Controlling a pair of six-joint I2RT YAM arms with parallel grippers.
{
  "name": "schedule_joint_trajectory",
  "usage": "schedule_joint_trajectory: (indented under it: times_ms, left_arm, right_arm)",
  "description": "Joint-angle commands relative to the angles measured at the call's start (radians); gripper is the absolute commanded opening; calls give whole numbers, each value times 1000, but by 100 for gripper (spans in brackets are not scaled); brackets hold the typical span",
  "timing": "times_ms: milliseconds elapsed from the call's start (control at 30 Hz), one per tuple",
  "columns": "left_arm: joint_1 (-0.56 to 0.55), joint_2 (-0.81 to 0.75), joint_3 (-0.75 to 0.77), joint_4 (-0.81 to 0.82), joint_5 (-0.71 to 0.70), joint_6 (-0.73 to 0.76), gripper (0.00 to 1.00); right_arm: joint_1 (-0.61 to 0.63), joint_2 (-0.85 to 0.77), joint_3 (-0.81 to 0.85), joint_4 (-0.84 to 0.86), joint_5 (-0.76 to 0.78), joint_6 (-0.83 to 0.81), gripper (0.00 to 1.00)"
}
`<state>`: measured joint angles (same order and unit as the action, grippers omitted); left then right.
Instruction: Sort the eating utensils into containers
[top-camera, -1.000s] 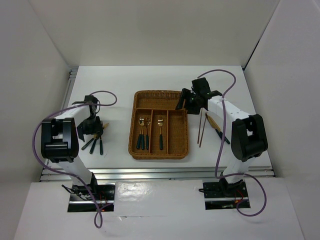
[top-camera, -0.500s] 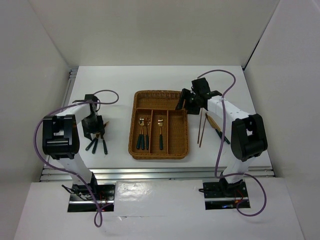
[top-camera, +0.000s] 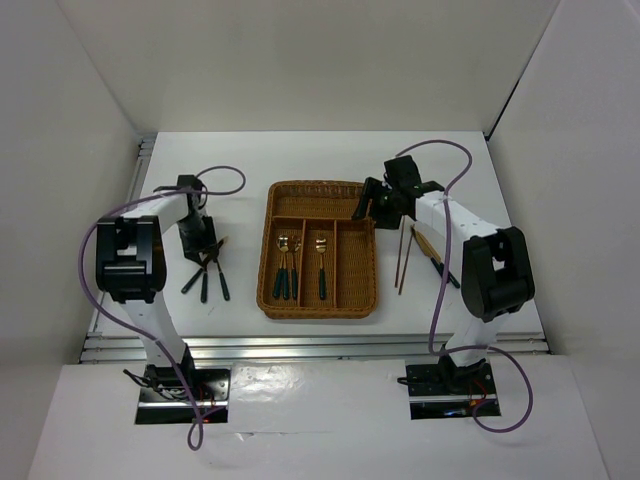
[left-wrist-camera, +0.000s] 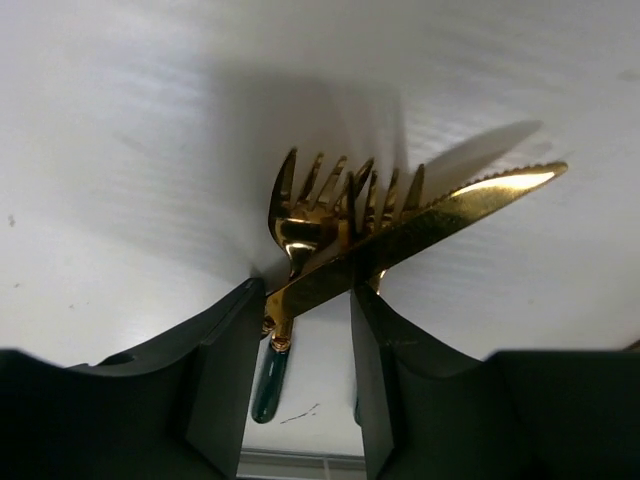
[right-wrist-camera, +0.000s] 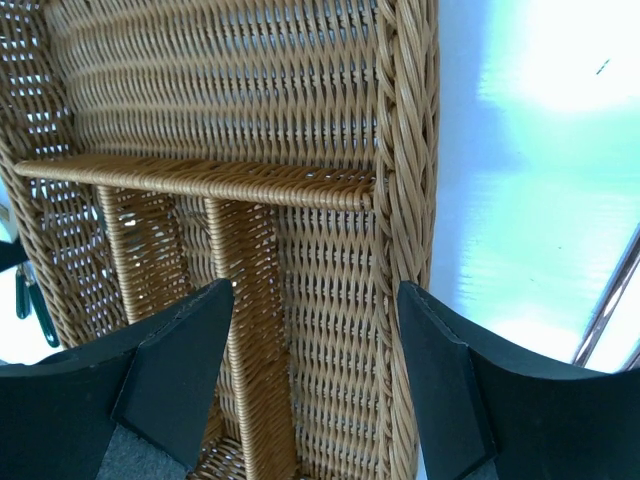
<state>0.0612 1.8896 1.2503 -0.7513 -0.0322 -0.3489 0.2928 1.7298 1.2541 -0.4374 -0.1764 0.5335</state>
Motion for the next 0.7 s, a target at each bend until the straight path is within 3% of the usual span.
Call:
schedule_joint_trajectory:
  times_ms: [0,333,500,667]
  left_arm:
    - [-52,68,55,44,51,-27,51]
    - [-95,135,178,55,45,-67,48]
    - [-95,122,230,-3,0,-78,58]
    - [-95,4,230,-25,26,-24,70]
  right_arm:
    - [-7,19,10,28,2,-6,74]
    - [-17,19,10,28,-20,3,73]
    - [-17,18,10,28,-20,3,71]
    - [-17,17,10,28,-40,3,71]
